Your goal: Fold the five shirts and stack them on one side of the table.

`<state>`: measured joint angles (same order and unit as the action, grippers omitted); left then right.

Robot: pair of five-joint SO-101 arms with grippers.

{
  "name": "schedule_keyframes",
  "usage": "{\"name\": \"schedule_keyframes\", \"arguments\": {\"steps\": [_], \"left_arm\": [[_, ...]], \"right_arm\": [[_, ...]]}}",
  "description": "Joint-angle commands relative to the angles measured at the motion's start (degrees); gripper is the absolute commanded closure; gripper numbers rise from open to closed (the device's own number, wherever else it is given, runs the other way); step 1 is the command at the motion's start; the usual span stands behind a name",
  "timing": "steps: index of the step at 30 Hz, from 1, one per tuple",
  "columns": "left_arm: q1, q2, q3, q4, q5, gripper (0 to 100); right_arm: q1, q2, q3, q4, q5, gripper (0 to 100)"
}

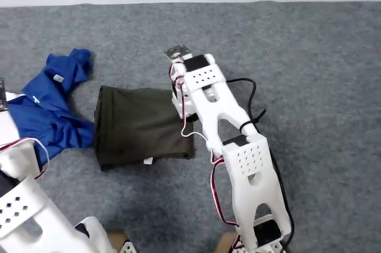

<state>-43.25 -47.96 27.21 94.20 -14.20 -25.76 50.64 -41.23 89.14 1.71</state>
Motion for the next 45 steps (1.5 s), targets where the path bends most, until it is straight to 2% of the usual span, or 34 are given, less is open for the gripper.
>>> {"name": "schedule_keyframes", "arguments": {"steps": [1,10,16,18,22,24,27,33,38,45], "left_arm": [[0.3,-1.1,-0.1,-1.1,-0.4,100],[0.4,-1.1,-0.1,-1.1,-0.4,100],[0.4,-0.9,-0.1,-1.1,-0.4,100],[3.3,-0.6,0.4,-1.1,-0.4,100],[15.9,-0.6,2.8,-1.7,-0.4,100],[21.3,-0.6,3.6,-4.2,0.0,100],[25.2,2.3,5.0,-8.1,1.3,100],[29.5,19.7,2.5,-9.1,2.7,100],[31.2,33.6,-3.6,-8.9,2.5,100],[34.9,44.0,-10.5,-8.9,2.5,100]], "right_arm": [[0.3,-5.8,-5.5,2.9,-0.8,98.6],[-6.1,-14.0,-6.9,7.1,-1.0,98.3],[-9.4,-11.7,-6.8,5.0,-1.1,98.7],[-9.9,-10.9,-6.9,4.9,-1.1,98.7],[-9.4,-12.6,-6.9,7.8,-1.1,98.7],[-8.0,-14.6,-6.9,10.2,-1.0,98.7],[-5.2,-18.2,-6.9,13.1,-1.0,98.7],[3.1,-26.9,-6.4,13.5,-0.9,98.8],[10.0,-32.7,-0.2,13.5,-0.9,98.8],[16.4,-41.5,11.7,13.3,-0.9,98.8]]}}
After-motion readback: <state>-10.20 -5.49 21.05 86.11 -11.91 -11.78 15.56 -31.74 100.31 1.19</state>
